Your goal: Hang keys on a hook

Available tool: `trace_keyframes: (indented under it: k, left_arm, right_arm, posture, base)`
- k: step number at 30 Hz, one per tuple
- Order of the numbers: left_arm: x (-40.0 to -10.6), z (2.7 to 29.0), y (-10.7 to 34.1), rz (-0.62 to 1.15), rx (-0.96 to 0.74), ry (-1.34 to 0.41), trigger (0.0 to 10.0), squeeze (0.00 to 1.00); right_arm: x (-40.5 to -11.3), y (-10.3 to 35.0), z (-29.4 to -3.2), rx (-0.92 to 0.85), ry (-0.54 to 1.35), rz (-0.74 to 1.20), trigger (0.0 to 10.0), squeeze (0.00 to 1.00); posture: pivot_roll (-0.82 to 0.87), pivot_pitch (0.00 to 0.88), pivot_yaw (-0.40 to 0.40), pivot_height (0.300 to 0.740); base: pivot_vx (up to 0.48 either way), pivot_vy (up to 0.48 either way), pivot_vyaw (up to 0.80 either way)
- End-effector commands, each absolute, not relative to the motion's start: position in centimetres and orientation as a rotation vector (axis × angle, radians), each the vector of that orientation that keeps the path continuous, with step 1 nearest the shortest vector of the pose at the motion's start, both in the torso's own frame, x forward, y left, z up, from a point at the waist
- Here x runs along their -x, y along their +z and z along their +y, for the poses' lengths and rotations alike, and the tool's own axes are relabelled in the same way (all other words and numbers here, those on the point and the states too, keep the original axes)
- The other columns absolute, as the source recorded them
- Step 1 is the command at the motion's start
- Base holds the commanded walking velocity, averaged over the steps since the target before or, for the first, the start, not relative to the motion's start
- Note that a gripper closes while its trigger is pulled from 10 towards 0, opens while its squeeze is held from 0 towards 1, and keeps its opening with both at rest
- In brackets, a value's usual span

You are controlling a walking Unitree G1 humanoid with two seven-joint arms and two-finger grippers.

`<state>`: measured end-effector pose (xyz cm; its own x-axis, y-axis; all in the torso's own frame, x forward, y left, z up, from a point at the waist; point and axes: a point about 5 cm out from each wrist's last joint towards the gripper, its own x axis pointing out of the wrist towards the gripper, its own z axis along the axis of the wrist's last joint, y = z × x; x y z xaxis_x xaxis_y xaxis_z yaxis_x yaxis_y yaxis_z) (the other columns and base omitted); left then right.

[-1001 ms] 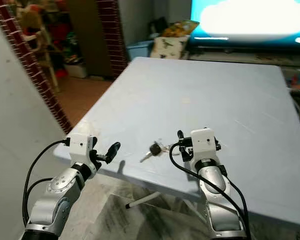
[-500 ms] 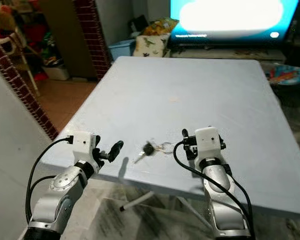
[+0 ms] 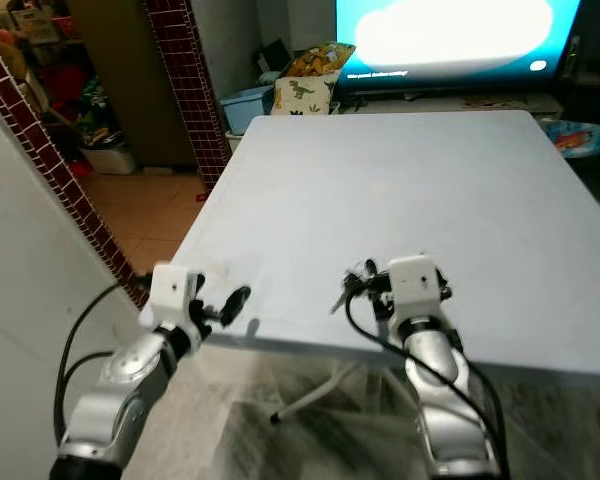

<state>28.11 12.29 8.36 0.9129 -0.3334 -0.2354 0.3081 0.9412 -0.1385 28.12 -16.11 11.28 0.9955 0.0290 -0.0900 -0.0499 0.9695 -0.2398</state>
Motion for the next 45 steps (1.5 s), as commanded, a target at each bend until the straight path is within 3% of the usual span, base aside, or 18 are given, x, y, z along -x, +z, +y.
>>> trace_keyframes:
  k: [1, 8, 20, 45]
  left_arm:
    - [-28.1, 12.0, 8.5, 0.257, 0.093, -0.352, 10.0, 0.0]
    - [-28.0, 11.6, 8.5, 0.263, 0.095, -0.372, 10.0, 0.0]
    - [-28.0, 11.1, 8.3, 0.269, 0.076, -0.394, 10.0, 0.0]
    - [-27.4, 9.7, 9.6, 0.213, 0.076, -0.572, 10.0, 0.0]
  right_arm:
    - [-28.2, 11.8, -16.5, 0.266, 0.015, 0.075, 10.0, 0.0]
    - [-28.2, 11.5, -16.9, 0.266, -0.012, 0.11, 10.0, 0.0]
    - [-28.2, 11.2, -16.6, 0.248, -0.008, 0.135, 10.0, 0.0]
    - [-31.6, 10.5, -17.8, 0.232, -0.029, 0.182, 10.0, 0.0]
  posture:
    - [-0.06, 0.0, 0.134, 0.74]
    - [-0.06, 0.0, 0.13, 0.74]
    - [-0.07, 0.0, 0.13, 0.74]
    - [-0.02, 0.002, 0.152, 0.74]
  base:
    - [0.0, 0.0, 0.0]
    - [0.0, 0.0, -0.07]
    - [0.0, 0.0, -0.77]
    - [0.0, 0.0, 0.0]
